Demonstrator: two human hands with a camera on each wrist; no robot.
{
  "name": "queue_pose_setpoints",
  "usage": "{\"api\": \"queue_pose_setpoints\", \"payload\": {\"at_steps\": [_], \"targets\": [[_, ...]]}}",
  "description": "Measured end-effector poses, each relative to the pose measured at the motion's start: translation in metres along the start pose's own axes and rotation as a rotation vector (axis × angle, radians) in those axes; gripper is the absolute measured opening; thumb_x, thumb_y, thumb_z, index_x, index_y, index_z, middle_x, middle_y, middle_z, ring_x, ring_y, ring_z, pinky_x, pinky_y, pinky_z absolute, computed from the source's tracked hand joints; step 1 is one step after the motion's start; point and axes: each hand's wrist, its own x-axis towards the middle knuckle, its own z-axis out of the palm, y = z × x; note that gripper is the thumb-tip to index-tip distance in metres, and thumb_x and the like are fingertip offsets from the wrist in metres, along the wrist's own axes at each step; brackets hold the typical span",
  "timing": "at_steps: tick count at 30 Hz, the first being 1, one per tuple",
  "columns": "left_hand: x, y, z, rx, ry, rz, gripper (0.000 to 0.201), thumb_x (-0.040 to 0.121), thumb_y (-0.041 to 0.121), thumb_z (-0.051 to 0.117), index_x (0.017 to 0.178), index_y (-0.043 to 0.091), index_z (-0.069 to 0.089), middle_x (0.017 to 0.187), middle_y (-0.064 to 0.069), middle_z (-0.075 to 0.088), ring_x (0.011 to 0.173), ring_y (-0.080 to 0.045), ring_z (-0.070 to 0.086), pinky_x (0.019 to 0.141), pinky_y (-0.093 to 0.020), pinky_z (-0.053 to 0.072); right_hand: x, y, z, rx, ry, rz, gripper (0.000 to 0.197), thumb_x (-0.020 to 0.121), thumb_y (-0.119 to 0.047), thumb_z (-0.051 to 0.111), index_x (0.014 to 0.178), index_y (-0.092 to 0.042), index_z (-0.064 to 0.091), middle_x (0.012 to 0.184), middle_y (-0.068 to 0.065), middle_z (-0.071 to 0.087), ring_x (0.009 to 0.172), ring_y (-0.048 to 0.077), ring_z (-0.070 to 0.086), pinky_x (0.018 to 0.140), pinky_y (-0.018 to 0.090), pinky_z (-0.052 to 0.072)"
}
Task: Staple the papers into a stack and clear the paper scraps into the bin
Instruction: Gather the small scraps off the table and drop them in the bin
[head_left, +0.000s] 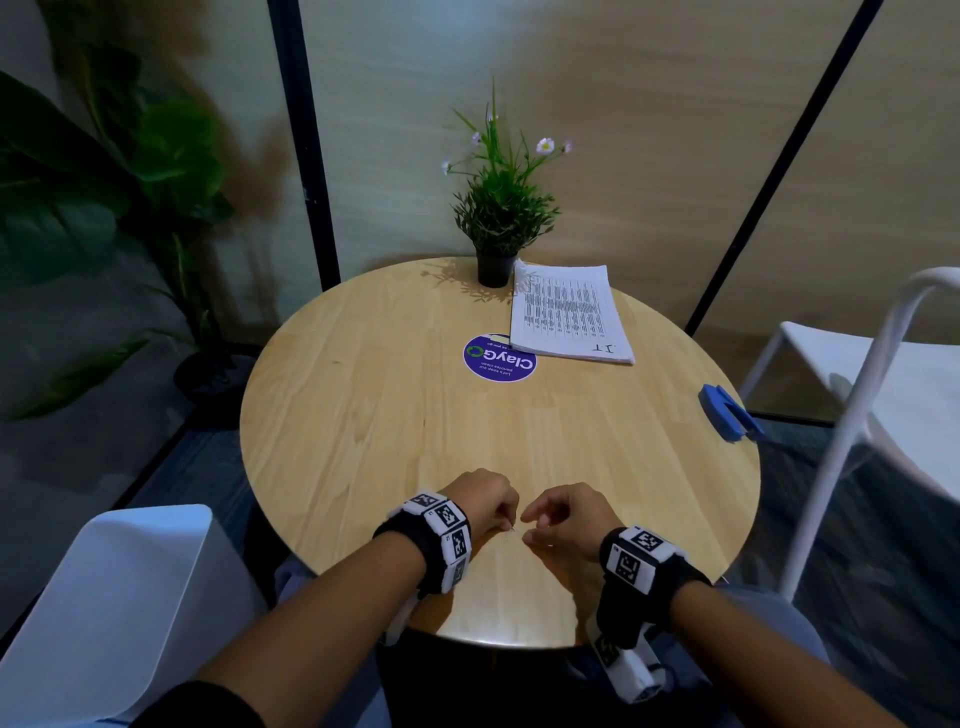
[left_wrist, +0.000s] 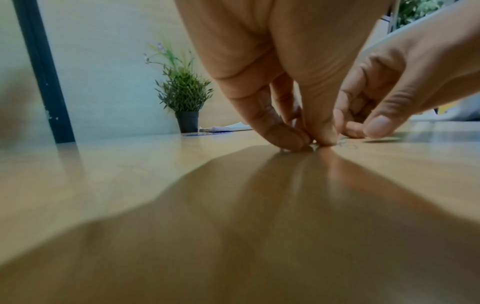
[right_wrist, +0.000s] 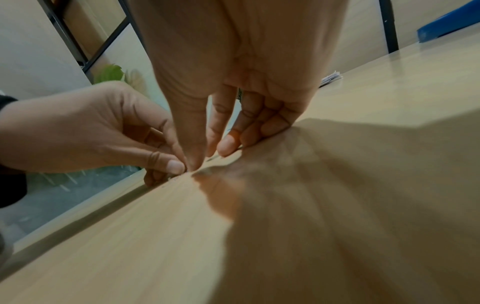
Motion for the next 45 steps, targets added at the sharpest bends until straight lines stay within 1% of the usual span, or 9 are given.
{"api": "queue_pose_setpoints", "payload": {"at_steps": [6, 10, 14, 20, 25, 30, 33, 39, 45], "targets": [[-0.001, 0.009, 0.003, 0.018, -0.04, -0.073, 0.018, 0.09, 0.006, 0.05, 0.103, 0.004, 0.061, 0.117, -0.016, 0.057, 0.108, -0.033, 0.055, 0.078, -0.03, 0.037, -0.003, 0.0, 0.0, -0.009, -0.018, -0.007, 0.014, 0.074, -0.02, 0.078, 0.077, -0.03, 0.07, 0.066, -0.008, 0.06, 0.065, 0.006, 0.055, 0.064, 0.016, 0.044], [-0.006, 0.012, 0.008, 0.075, -0.021, -0.058, 0.022, 0.092, 0.004, 0.044, 0.11, -0.001, 0.056, 0.101, -0.013, 0.052, 0.108, -0.037, 0.053, 0.085, -0.036, 0.042, -0.006, 0.002, 0.0, 0.005, -0.018, -0.008, 0.015, 0.074, -0.019, 0.077, 0.075, -0.031, 0.069, 0.066, -0.008, 0.061, 0.066, 0.007, 0.056, 0.07, 0.02, 0.048], [-0.007, 0.013, 0.013, 0.202, 0.02, -0.003, 0.022, 0.093, 0.006, 0.045, 0.112, -0.002, 0.053, 0.116, -0.02, 0.051, 0.1, -0.037, 0.057, 0.087, -0.042, 0.047, -0.008, 0.004, -0.001, 0.017, -0.014, -0.025, 0.014, 0.077, -0.017, 0.074, 0.077, -0.03, 0.07, 0.067, -0.006, 0.061, 0.07, 0.009, 0.057, 0.071, 0.021, 0.048], [-0.005, 0.006, 0.009, -0.114, 0.097, -0.075, 0.015, 0.092, 0.011, 0.046, 0.101, 0.004, 0.056, 0.108, -0.014, 0.053, 0.1, -0.034, 0.057, 0.088, -0.04, 0.045, -0.008, 0.006, 0.0, -0.001, 0.016, -0.039, 0.011, 0.077, -0.019, 0.074, 0.081, -0.029, 0.07, 0.067, -0.009, 0.06, 0.068, 0.006, 0.056, 0.064, 0.014, 0.043], [-0.011, -0.003, 0.004, -0.299, 0.248, -0.077, 0.014, 0.094, 0.011, 0.043, 0.093, 0.011, 0.057, 0.097, -0.007, 0.054, 0.086, -0.018, 0.049, 0.085, -0.031, 0.044, -0.003, -0.002, 0.002, -0.134, 0.041, -0.081, 0.027, 0.084, -0.025, 0.066, 0.111, -0.028, 0.067, 0.086, -0.006, 0.058, 0.074, 0.008, 0.052, 0.069, 0.017, 0.038], [-0.024, -0.018, -0.001, -0.365, 0.348, -0.092, 0.013, 0.094, 0.009, 0.045, 0.092, 0.011, 0.058, 0.095, -0.002, 0.052, 0.09, -0.016, 0.049, 0.08, -0.019, 0.035, -0.001, -0.012, 0.013, -0.472, -0.09, -0.198, 0.037, 0.095, -0.034, 0.046, 0.131, -0.042, 0.049, 0.096, 0.0, 0.04, 0.086, 0.014, 0.04, 0.078, 0.025, 0.032], [-0.032, -0.025, -0.004, -0.392, 0.376, -0.125, 0.017, 0.095, 0.01, 0.046, 0.1, 0.003, 0.061, 0.107, -0.012, 0.061, 0.102, -0.023, 0.056, 0.08, -0.019, 0.035, 0.0, -0.016, 0.013, -0.42, -0.093, -0.198, 0.034, 0.092, -0.032, 0.054, 0.125, -0.035, 0.058, 0.097, -0.001, 0.05, 0.079, 0.009, 0.045, 0.078, 0.023, 0.034], [-0.04, -0.028, -0.002, -0.415, 0.368, -0.15, 0.02, 0.096, 0.012, 0.046, 0.105, 0.002, 0.061, 0.113, -0.012, 0.061, 0.102, -0.022, 0.056, 0.082, -0.019, 0.036, 0.015, -0.022, 0.006, -0.175, -0.125, -0.033, 0.025, 0.075, -0.024, 0.077, 0.099, -0.032, 0.074, 0.107, -0.006, 0.072, 0.096, 0.007, 0.064, 0.089, 0.021, 0.049], [-0.038, -0.031, -0.003, -0.43, 0.362, -0.166, 0.02, 0.095, 0.014, 0.047, 0.103, 0.002, 0.061, 0.113, -0.012, 0.061, 0.106, -0.024, 0.056, 0.082, -0.021, 0.036, 0.024, -0.027, 0.005, -0.108, -0.167, -0.082, 0.026, 0.072, -0.022, 0.079, 0.061, -0.043, 0.071, 0.066, -0.02, 0.069, 0.085, 0.006, 0.067, 0.082, 0.022, 0.052]]}}
